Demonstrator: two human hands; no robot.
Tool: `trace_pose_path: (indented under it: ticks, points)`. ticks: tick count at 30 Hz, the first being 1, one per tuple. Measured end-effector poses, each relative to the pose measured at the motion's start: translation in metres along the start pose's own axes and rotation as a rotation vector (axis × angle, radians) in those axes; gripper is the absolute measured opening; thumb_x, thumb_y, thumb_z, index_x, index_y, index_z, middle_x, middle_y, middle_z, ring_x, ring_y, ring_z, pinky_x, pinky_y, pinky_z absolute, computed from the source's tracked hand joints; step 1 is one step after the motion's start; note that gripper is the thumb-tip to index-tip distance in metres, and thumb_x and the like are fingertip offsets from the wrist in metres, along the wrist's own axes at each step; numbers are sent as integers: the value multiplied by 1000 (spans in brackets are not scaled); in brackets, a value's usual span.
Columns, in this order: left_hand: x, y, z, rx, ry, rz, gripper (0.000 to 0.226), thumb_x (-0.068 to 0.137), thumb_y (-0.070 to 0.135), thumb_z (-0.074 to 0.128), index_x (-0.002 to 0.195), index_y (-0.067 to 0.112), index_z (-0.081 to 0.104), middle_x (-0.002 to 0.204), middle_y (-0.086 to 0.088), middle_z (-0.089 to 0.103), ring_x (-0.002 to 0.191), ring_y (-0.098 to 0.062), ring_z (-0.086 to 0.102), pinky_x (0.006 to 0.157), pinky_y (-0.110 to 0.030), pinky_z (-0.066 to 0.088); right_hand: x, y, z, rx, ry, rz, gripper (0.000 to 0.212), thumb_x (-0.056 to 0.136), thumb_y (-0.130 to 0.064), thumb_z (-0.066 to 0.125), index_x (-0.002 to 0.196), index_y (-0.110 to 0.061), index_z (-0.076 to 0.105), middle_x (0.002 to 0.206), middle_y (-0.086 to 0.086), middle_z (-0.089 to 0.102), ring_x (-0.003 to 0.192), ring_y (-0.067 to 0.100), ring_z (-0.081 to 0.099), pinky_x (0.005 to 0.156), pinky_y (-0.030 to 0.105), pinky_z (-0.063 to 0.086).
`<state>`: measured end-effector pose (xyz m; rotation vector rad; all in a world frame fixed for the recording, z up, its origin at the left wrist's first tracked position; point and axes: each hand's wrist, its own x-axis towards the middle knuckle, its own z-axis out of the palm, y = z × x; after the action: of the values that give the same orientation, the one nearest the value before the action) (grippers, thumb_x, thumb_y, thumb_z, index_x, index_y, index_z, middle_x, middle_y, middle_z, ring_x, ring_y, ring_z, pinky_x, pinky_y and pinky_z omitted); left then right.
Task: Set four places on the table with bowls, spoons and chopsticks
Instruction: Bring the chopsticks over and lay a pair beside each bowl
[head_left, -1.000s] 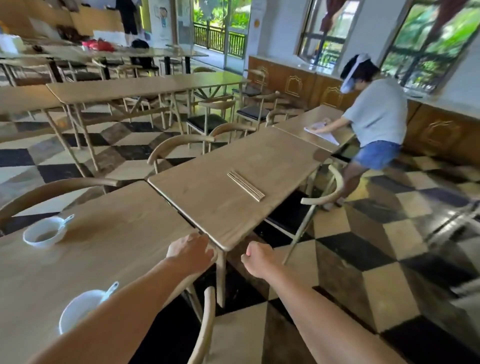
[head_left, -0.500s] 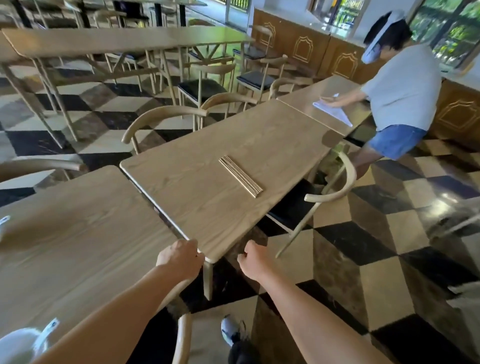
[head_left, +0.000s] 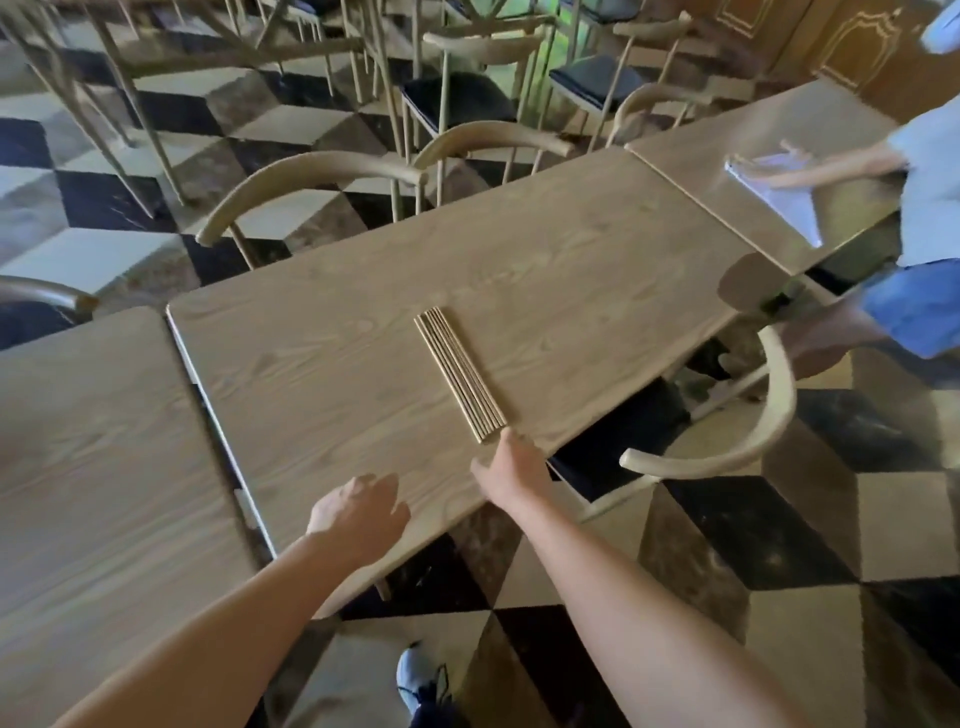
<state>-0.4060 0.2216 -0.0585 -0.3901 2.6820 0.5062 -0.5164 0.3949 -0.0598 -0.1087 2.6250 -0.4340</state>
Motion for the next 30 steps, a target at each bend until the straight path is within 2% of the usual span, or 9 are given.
trace_pose_path:
  ticks: [3,6,8,11,14,19,22,25,30]
  points:
    - [15,-4,3,-38,-12,-37,23,98,44,42,99,25,55,95,6,59,82,-16,61,75,-36,57,43,-10,-5,-14,3,-25,77,88,-49,57,146,-6,29,146,16,40,131,34,38,106,43,40]
    - [23,-11,4,-28,-4,-76,25,98,45,41,101,25,55,97,5,59,83,-18,60,71,-32,51,80,-24,-4,-116,-29,-82,88,89,-51,55,151,-2,18,156,18,27,141,34,26,116,42,25]
    - [27,-16,4,-21,6,-103,26,98,45,41,102,25,56,99,4,60,84,-19,58,69,-31,47,99,-33,0,-152,-19,-71,87,88,-50,59,150,0,22,152,18,32,138,34,31,113,42,31]
    - [33,-22,3,-42,28,-132,25,97,44,42,101,25,57,101,4,60,87,-21,61,73,-32,50,116,-38,11,-176,-8,-46,62,87,-37,62,135,-3,43,136,16,49,123,31,47,101,41,45]
    - [37,-29,5,-71,51,-136,21,98,43,42,99,27,56,100,7,60,87,-19,62,73,-31,51,121,-36,25,-125,3,-17,48,84,-20,64,127,-6,47,129,15,53,117,31,53,95,38,48]
    - [35,-41,8,-84,63,-152,20,96,45,42,96,29,54,99,10,61,88,-17,63,70,-29,50,126,-34,32,-179,64,25,77,70,-40,69,135,-13,38,137,16,41,123,35,44,98,44,43]
    - [34,-48,8,-78,51,-170,18,94,42,43,94,28,55,97,10,61,88,-18,64,68,-28,48,130,-34,34,-140,-15,66,99,74,-66,51,152,-19,12,154,22,19,139,42,25,112,55,25]
    - [35,-50,8,-89,56,-192,17,94,41,43,93,29,56,95,11,60,83,-16,63,64,-27,45,132,-43,37,-141,-27,49,115,69,-85,35,155,-17,1,158,21,11,144,44,12,114,60,17]
    - [30,-56,10,-78,59,-206,19,94,43,42,94,29,55,94,11,60,81,-15,60,65,-27,46,132,-66,43,-255,-27,15,131,59,-80,60,154,-8,4,147,19,24,137,40,27,108,52,31]
